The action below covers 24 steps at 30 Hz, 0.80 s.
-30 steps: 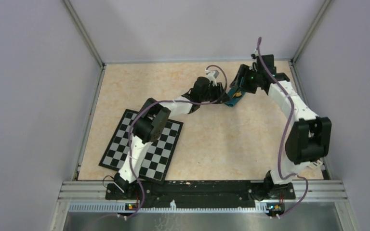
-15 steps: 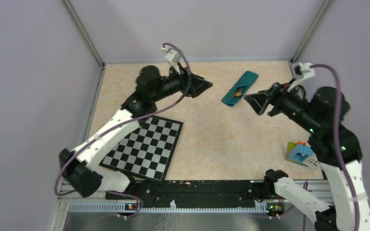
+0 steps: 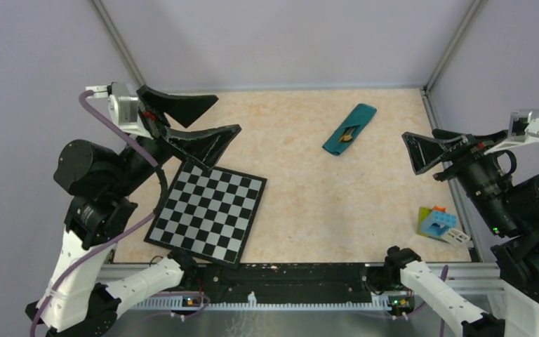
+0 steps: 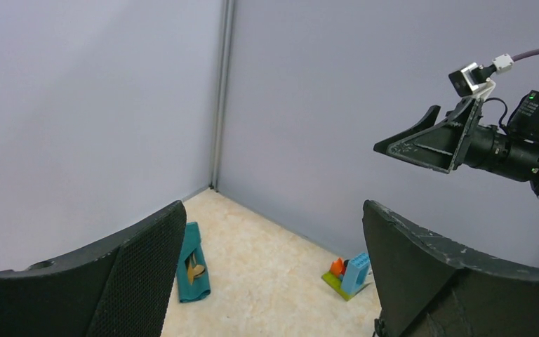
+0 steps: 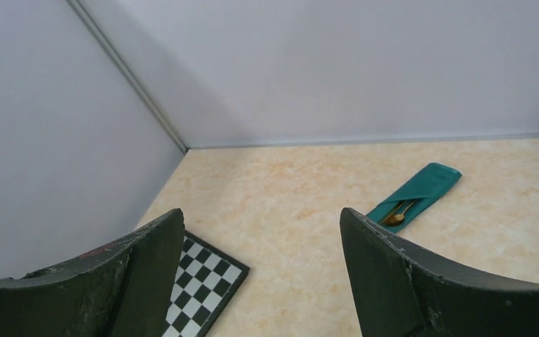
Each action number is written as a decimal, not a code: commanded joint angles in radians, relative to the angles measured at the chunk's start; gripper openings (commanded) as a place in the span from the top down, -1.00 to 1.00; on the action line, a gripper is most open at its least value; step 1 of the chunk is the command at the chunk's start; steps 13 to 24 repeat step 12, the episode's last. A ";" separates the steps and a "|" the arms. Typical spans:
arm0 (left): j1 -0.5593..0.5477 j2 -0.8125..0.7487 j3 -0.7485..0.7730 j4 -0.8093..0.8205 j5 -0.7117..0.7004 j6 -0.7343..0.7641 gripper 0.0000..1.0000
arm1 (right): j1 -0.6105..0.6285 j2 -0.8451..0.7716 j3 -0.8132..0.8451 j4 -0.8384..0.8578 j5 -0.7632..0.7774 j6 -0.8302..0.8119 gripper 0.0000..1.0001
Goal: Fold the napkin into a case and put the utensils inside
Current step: Reset both arms
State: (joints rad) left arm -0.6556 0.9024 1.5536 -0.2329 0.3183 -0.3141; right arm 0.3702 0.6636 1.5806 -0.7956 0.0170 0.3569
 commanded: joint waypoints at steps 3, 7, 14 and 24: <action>0.002 -0.062 -0.017 -0.105 -0.145 0.011 -0.98 | 0.001 0.048 0.043 0.034 0.093 -0.056 -0.63; 0.001 -0.068 -0.008 -0.129 -0.168 0.012 -0.97 | 0.001 0.047 -0.001 0.076 0.088 -0.051 -0.64; 0.001 -0.064 0.002 -0.141 -0.182 0.033 -0.97 | 0.001 0.075 -0.041 0.123 0.041 -0.052 -0.65; 0.001 -0.064 0.002 -0.141 -0.182 0.033 -0.97 | 0.001 0.075 -0.041 0.123 0.041 -0.052 -0.65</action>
